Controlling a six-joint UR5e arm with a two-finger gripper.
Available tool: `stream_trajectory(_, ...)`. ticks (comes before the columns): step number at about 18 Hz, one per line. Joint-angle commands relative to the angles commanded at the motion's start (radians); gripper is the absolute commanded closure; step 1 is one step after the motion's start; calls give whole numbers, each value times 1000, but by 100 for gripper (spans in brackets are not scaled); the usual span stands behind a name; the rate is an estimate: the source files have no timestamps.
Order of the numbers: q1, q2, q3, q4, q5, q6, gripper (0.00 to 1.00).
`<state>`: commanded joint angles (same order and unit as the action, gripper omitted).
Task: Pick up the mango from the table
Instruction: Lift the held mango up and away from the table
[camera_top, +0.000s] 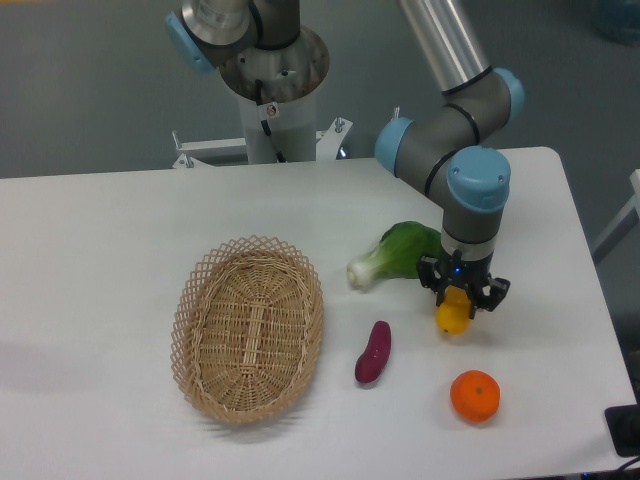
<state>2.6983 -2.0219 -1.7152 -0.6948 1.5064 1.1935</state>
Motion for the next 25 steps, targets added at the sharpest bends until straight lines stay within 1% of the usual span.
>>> stream_trajectory(3, 0, 23, 52, -32, 0, 6, 40)
stream_trajectory(5, 2, 34, 92, -43, -15, 8, 41)
stream_trajectory(6, 3, 43, 107, -64, -27, 8, 41)
stream_trajectory(7, 3, 57, 130, -98, -35, 8, 41)
stream_trajectory(8, 5, 69, 156, -144, -38, 8, 41)
stream_trajectory(11, 9, 92, 242, -308, -38, 9, 41)
stream_trajectory(13, 28, 104, 290, -397, -40, 11, 41)
stream_trajectory(15, 58, 117, 321, -477, -44, 35, 41)
stream_trajectory(17, 99, 141, 327, -547, -55, 121, 41)
stream_trajectory(22, 176, 179, 329, -656, -55, 288, 40)
stream_trajectory(23, 182, 184, 329, -669, -55, 317, 40)
stream_trajectory(25, 184, 184, 327, -670, -55, 324, 40)
